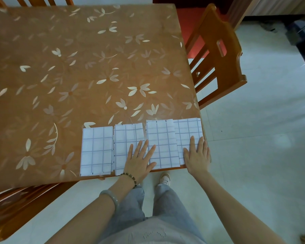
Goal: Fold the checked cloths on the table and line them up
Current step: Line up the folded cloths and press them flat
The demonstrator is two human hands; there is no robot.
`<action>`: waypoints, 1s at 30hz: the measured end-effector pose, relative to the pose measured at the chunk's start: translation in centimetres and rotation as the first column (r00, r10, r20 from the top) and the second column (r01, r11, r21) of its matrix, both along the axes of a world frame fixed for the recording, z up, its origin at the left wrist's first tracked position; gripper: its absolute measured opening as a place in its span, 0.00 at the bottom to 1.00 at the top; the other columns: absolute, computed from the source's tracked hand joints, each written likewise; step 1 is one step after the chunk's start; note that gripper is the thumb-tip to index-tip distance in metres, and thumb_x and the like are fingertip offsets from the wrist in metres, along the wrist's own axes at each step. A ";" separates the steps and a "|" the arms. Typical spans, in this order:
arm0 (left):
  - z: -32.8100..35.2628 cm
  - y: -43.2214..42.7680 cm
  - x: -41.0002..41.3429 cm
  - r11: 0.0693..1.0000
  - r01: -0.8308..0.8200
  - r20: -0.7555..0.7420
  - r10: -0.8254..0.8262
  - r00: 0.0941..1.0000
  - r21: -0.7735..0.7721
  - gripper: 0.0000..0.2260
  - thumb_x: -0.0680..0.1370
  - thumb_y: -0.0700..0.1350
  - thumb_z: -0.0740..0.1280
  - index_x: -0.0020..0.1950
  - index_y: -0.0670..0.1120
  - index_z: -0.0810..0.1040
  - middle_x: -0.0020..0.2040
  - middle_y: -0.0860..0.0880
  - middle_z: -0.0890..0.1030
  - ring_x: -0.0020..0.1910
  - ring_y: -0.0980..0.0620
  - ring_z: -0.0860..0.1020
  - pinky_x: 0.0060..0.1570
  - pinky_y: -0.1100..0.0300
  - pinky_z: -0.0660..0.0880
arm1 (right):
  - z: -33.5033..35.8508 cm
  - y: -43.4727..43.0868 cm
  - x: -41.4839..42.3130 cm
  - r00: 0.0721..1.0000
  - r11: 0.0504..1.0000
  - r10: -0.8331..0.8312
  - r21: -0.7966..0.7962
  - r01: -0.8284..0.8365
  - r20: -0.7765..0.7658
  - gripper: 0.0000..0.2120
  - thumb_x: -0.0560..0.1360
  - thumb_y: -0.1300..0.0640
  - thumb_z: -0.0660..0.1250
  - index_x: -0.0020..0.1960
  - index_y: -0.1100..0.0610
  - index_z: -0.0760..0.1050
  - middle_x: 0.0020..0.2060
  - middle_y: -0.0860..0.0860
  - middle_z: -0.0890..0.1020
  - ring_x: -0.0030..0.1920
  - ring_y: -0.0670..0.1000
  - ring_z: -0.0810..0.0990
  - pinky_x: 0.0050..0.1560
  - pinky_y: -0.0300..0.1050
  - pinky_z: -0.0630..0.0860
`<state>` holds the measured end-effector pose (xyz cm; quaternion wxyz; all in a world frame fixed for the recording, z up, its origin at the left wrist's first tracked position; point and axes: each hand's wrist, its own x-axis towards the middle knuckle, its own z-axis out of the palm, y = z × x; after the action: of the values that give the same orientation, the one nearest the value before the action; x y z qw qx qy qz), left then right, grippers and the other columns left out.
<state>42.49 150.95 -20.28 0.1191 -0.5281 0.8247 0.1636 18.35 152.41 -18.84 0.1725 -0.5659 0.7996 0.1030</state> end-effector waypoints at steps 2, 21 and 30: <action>0.1 0.0 0.0 1.000 -0.007 -0.001 0.007 1.000 0.014 0.28 0.80 0.63 0.40 0.74 0.52 0.59 0.72 0.43 0.68 0.71 0.42 0.67 0.70 0.40 0.59 | 0.2 0.1 0.0 1.000 1.000 -0.003 -0.003 0.003 -0.006 0.31 0.81 0.42 0.47 0.78 0.54 0.41 0.77 0.61 0.47 0.76 0.62 0.48 0.74 0.55 0.47; 1.0 -0.5 4.3 0.900 -0.428 -0.026 0.428 0.904 -0.081 0.34 0.77 0.67 0.36 0.77 0.52 0.54 0.78 0.44 0.56 0.77 0.41 0.52 0.72 0.45 0.35 | -0.1 -0.1 1.6 0.992 0.991 0.112 -0.079 -0.107 0.056 0.41 0.74 0.34 0.25 0.78 0.52 0.52 0.76 0.61 0.55 0.76 0.63 0.53 0.73 0.61 0.46; 0.0 -0.8 3.7 0.922 -0.377 0.012 0.380 0.925 -0.082 0.32 0.77 0.67 0.36 0.77 0.52 0.52 0.77 0.43 0.59 0.76 0.39 0.55 0.72 0.44 0.38 | 0.1 -0.3 1.7 0.993 0.994 0.095 -0.059 -0.091 0.072 0.42 0.72 0.33 0.24 0.78 0.52 0.51 0.76 0.60 0.54 0.76 0.62 0.52 0.73 0.61 0.46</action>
<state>46.22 150.16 -20.33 0.0758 -0.6838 0.7113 0.1437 20.01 152.14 -18.75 0.1817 -0.6105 0.7680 0.0672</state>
